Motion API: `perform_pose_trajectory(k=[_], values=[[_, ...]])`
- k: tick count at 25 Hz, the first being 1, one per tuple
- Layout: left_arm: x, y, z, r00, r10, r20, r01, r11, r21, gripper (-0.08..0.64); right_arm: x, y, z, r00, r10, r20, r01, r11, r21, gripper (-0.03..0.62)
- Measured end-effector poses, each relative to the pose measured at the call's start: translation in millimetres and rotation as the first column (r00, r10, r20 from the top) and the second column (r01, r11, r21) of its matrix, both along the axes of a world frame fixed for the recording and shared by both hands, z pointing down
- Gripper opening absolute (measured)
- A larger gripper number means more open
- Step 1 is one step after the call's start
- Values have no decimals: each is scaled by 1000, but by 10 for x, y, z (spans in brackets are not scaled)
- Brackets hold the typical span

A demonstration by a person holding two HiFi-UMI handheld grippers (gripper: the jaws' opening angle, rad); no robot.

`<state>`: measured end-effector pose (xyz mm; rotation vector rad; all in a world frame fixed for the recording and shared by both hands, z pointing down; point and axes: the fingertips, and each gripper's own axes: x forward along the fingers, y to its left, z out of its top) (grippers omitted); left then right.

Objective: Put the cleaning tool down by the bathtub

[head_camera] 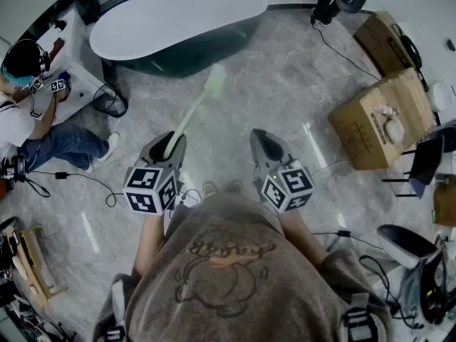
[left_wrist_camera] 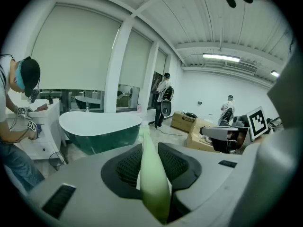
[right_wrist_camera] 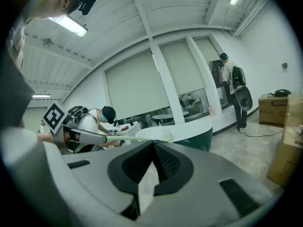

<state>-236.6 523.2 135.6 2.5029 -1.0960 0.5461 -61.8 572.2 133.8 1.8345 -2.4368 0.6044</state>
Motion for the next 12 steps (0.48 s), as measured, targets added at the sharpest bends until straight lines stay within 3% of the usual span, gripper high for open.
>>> perform_pose_trajectory(k=[12], values=[[-32, 5, -1, 1000, 14, -2, -14, 1000, 16, 110, -69, -35, 11, 1000, -12, 4, 12, 1000, 23, -3]])
